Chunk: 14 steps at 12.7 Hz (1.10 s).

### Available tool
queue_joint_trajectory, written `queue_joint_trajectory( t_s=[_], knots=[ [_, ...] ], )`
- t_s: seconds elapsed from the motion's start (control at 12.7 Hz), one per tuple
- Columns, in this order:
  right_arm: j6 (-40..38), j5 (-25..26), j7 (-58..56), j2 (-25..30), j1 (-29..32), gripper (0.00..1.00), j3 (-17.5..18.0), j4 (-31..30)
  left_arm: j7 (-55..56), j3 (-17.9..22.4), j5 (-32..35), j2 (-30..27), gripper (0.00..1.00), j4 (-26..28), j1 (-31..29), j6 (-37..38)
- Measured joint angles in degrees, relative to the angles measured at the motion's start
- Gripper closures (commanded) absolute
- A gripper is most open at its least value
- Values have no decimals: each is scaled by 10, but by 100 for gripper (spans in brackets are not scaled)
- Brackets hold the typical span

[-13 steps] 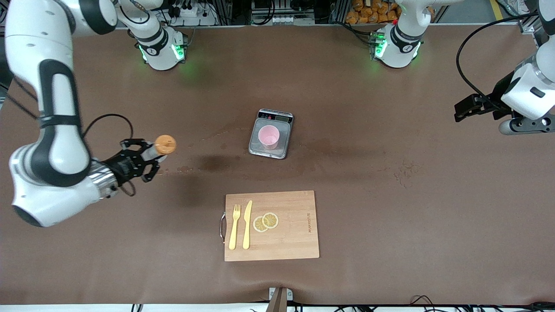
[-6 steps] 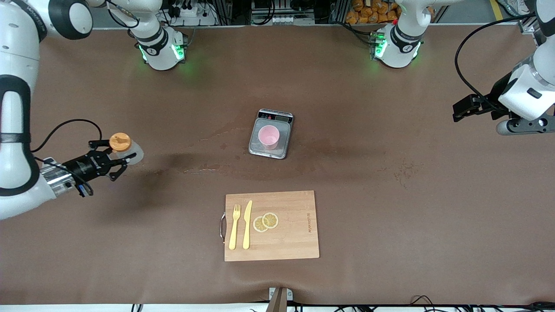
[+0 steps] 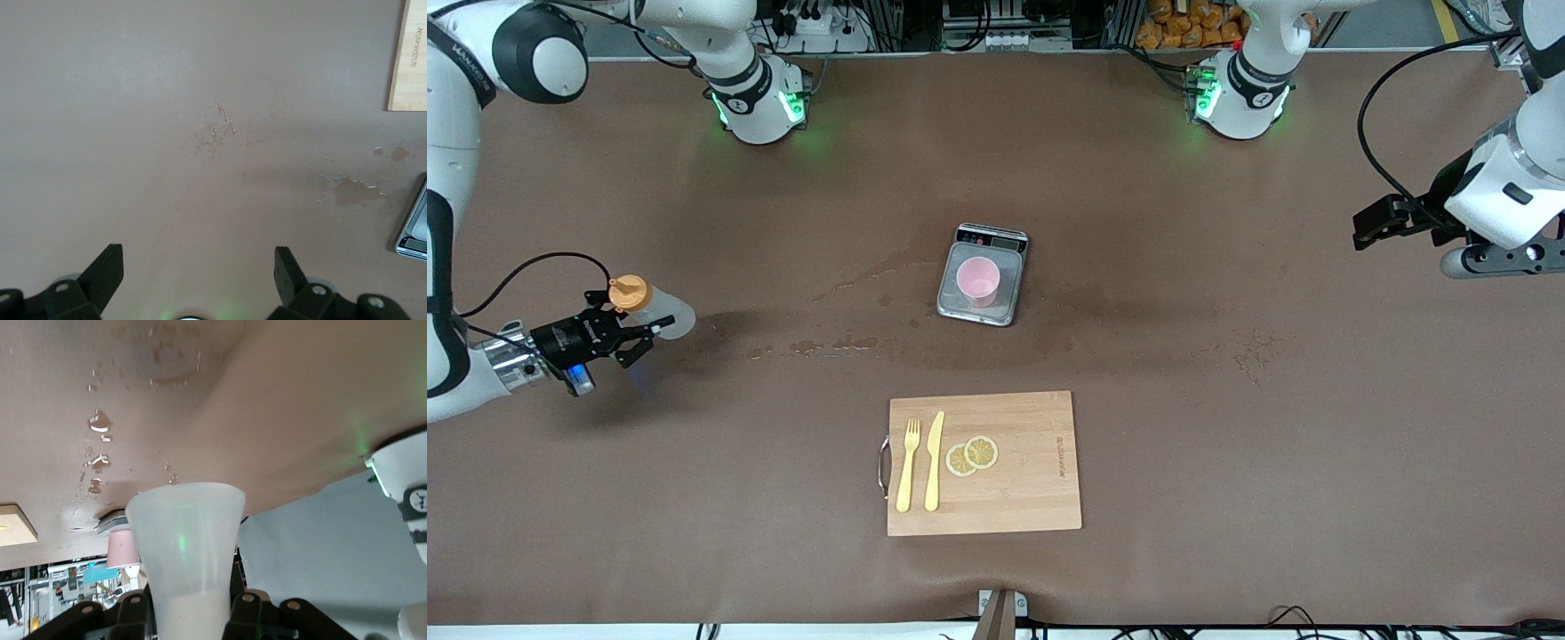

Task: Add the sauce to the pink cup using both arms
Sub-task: 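Lower the sauce bottle upright onto the table with the right gripper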

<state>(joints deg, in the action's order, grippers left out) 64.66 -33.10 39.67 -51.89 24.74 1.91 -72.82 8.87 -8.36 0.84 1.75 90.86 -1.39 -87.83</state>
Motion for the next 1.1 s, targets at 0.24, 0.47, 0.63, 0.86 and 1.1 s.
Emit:
queue_joint_trajectory(
  t_s=[0.24,0.47,0.63,0.86,1.1],
  knots=[
    [24,-1,-58,-43,24,61,0,-2,0,0,0,0,0,3,0,0],
    [48,-3,-80,-67,32,61,0,-2,0,0,0,0,0,4,0,-1],
    [51,-4,-81,-70,32,59,1,-2,0,0,0,0,0,4,0,-1],
    [68,-4,-81,-70,32,59,1,-2,0,0,0,0,0,4,0,-1],
    [70,-4,-81,-70,32,51,1,-2,0,0,0,0,0,5,0,-1]
  ],
)
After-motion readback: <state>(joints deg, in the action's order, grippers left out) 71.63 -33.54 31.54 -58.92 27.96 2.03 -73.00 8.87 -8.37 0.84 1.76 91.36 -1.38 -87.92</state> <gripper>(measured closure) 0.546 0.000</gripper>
